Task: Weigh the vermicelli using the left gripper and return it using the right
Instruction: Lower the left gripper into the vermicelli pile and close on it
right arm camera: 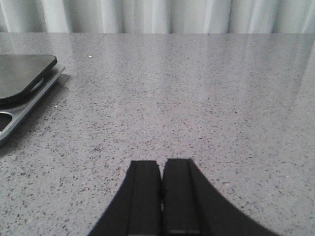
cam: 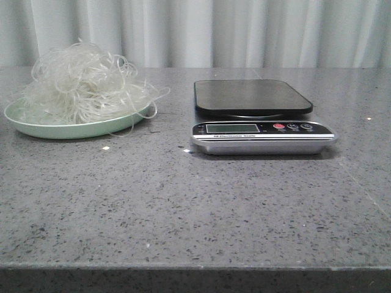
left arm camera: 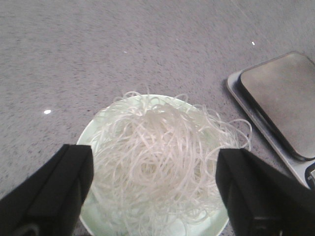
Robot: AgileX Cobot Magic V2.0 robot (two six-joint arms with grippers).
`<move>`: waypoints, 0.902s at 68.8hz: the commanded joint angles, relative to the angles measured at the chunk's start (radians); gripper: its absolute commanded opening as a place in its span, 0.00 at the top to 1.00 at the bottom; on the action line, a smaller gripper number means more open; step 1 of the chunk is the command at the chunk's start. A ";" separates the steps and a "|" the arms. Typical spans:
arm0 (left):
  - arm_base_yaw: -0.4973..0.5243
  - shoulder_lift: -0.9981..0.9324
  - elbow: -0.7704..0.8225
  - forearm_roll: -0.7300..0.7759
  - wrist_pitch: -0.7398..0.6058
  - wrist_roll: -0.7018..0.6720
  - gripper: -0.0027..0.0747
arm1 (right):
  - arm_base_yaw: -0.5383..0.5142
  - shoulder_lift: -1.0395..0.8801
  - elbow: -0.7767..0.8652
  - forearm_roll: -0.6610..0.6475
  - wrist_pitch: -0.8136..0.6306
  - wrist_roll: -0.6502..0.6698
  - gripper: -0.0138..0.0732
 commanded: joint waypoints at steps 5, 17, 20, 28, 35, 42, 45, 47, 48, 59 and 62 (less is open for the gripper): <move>-0.067 0.045 -0.065 -0.056 -0.020 0.121 0.23 | -0.007 -0.016 -0.008 0.001 -0.086 -0.006 0.67; -0.137 0.107 -0.066 -0.023 -0.020 0.169 0.23 | -0.007 -0.016 -0.008 0.001 -0.086 -0.006 0.67; -0.149 0.124 -0.066 0.014 -0.029 0.169 0.23 | -0.007 -0.016 -0.008 0.001 -0.086 -0.006 0.67; -0.167 0.161 -0.066 0.115 -0.061 0.165 0.23 | -0.007 -0.016 -0.008 0.001 -0.086 -0.006 0.67; -0.169 0.187 -0.066 0.128 -0.107 0.163 0.23 | -0.007 -0.016 -0.008 0.001 -0.086 -0.006 0.67; -0.169 0.210 -0.066 0.128 -0.145 0.163 0.23 | -0.007 -0.016 -0.008 0.001 -0.086 -0.006 0.67; -0.169 0.220 -0.066 0.126 -0.151 0.163 0.23 | -0.007 -0.016 -0.008 0.001 -0.086 -0.006 0.67; -0.169 0.225 -0.066 0.126 -0.153 0.163 0.23 | -0.007 -0.016 -0.008 0.001 -0.086 -0.006 0.67; -0.169 0.226 -0.066 0.126 -0.153 0.163 0.23 | -0.007 -0.016 -0.008 0.001 -0.086 -0.006 0.67; -0.169 0.262 -0.066 0.126 -0.132 0.163 0.27 | -0.007 -0.016 -0.008 0.001 -0.086 -0.006 0.67; -0.169 0.263 -0.066 0.126 -0.129 0.163 0.28 | -0.007 -0.016 -0.008 0.001 -0.086 -0.006 0.67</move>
